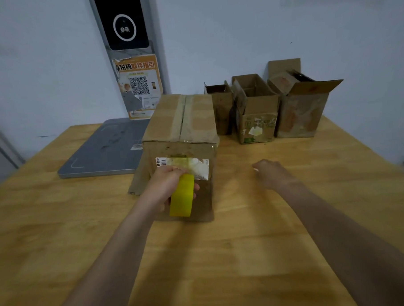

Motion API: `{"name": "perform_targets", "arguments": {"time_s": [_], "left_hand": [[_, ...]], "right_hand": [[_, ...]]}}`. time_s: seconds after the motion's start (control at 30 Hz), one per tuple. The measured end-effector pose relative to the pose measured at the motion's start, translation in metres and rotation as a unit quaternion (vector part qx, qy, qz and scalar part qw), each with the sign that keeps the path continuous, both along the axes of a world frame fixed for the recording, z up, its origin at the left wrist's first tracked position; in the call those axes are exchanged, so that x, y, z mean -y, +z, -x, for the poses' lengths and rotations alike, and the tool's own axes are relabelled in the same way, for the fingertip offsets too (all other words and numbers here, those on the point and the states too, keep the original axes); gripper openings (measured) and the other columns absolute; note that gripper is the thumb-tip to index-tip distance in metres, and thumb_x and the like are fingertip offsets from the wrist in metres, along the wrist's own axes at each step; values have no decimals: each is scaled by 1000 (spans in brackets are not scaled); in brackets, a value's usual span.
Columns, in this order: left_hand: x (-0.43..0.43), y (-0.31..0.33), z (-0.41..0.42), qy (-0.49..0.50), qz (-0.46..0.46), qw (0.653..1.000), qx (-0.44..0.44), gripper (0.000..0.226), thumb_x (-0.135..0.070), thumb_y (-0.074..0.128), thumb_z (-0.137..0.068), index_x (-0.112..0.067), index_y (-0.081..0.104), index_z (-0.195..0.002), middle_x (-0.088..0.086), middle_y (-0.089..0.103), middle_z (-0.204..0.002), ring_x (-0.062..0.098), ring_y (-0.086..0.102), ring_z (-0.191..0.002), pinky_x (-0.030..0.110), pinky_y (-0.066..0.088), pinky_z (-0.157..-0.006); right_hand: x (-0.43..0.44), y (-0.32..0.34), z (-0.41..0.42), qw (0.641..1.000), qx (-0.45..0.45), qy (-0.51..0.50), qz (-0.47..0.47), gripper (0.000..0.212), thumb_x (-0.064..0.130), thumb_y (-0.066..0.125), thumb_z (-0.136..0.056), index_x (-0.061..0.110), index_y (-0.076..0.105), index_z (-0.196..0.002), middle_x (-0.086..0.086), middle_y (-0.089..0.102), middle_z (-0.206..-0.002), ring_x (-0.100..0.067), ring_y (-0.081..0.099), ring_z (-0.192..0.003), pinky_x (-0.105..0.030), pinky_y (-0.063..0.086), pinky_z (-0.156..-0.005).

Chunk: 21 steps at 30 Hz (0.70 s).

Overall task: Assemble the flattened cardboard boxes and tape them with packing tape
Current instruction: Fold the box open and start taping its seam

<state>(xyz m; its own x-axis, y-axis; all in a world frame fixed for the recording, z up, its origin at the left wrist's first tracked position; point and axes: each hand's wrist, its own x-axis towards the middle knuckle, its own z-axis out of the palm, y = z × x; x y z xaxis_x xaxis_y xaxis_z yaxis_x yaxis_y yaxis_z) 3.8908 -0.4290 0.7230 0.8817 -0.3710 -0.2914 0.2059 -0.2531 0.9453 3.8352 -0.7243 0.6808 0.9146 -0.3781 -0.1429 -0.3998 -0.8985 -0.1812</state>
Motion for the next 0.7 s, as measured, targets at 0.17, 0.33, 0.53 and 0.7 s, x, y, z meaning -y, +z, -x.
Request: {"name": "perform_targets", "arguments": {"time_s": [0.17, 0.33, 0.53, 0.7], "left_hand": [[2, -1, -1, 9, -3, 1000, 0, 22, -29, 53, -105, -12, 63, -115, 17, 79, -86, 29, 76, -66, 33, 58, -54], [0, -1, 0, 13, 5, 1000, -1, 25, -27, 51, -106, -8, 62, -118, 18, 78, -87, 30, 75, -66, 36, 61, -55], [-1, -3, 5, 34, 19, 999, 11, 23, -26, 47, -107, -12, 63, -115, 17, 79, -87, 31, 75, -66, 37, 59, -62], [-1, -8, 10, 66, 59, 996, 27, 21, -23, 51, -105, -7, 65, -108, 22, 77, -82, 32, 73, -61, 36, 58, -54]], "right_hand": [[0, -14, 4, 996, 62, 30, 56, 30, 6, 50, -97, 17, 71, -116, -8, 61, -115, -34, 56, -114, -40, 51, -90], [-10, -17, 8, 989, 132, -22, -65, 35, 11, 52, -102, 10, 65, -135, -12, 63, -136, -30, 57, -126, -35, 47, -100], [-45, 27, 24, 894, 217, -61, -387, 25, 29, 52, -106, 16, 57, -127, -7, 64, -84, -14, 48, -43, -25, 33, -41], [-88, 74, 41, 848, 182, -3, -498, 25, 20, 42, -110, 21, 54, -132, -12, 50, -86, -12, 32, -45, -26, 23, -41]]}}
